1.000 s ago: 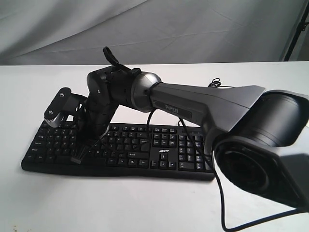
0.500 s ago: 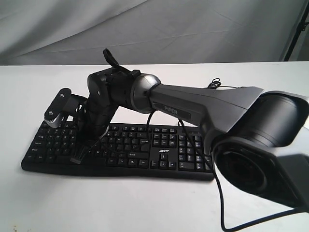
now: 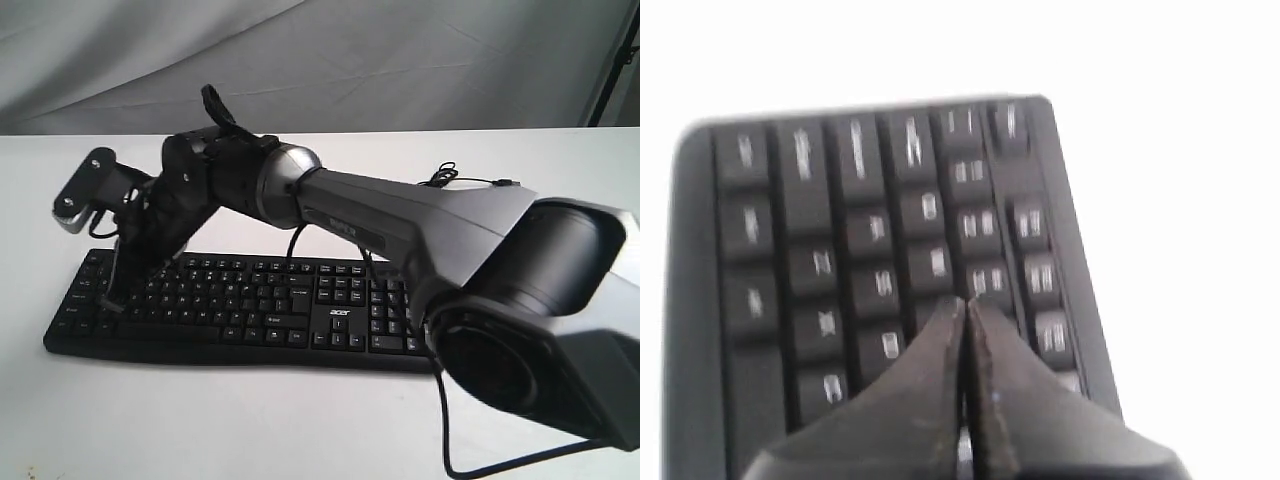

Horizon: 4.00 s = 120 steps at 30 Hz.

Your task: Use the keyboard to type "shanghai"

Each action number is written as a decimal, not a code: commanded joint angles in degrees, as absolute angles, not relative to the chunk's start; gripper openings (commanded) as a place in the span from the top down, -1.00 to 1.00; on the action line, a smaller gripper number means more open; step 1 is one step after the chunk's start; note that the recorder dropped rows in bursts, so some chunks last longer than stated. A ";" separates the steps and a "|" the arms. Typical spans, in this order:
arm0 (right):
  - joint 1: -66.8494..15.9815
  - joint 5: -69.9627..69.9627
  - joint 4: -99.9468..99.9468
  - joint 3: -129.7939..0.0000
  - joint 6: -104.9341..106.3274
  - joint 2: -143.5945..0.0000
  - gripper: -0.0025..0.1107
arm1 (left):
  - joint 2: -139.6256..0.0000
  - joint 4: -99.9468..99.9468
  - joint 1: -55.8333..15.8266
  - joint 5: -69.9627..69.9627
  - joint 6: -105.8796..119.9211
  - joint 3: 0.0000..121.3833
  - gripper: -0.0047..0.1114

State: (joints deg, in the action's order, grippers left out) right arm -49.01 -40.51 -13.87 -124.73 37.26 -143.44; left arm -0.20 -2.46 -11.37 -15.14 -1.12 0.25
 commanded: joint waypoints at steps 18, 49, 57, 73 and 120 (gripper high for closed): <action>-50.66 -53.40 -18.42 -156.62 34.65 -161.53 0.96 | 0.00 -2.51 -11.60 -14.87 -1.28 0.00 0.92; -50.66 -54.52 -17.93 -156.64 34.02 -162.38 0.96 | 0.00 -2.51 -11.60 -14.87 -1.28 0.00 0.92; -50.66 -54.41 -15.96 -156.41 33.77 -162.04 0.96 | 0.00 -2.51 -11.60 -14.87 -1.28 0.00 0.92; -48.90 -62.46 -9.15 -146.99 35.96 -152.36 0.96 | 0.00 -2.51 -11.60 -14.87 -1.28 0.00 0.92; -43.89 -41.21 -9.62 -109.31 35.81 -136.22 0.96 | 0.00 -2.51 -11.60 -14.87 -1.28 0.00 0.92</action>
State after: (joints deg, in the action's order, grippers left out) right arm -44.11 -41.62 -10.20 -109.69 35.92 -136.90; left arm -0.20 -2.46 -11.37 -15.14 -1.12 0.25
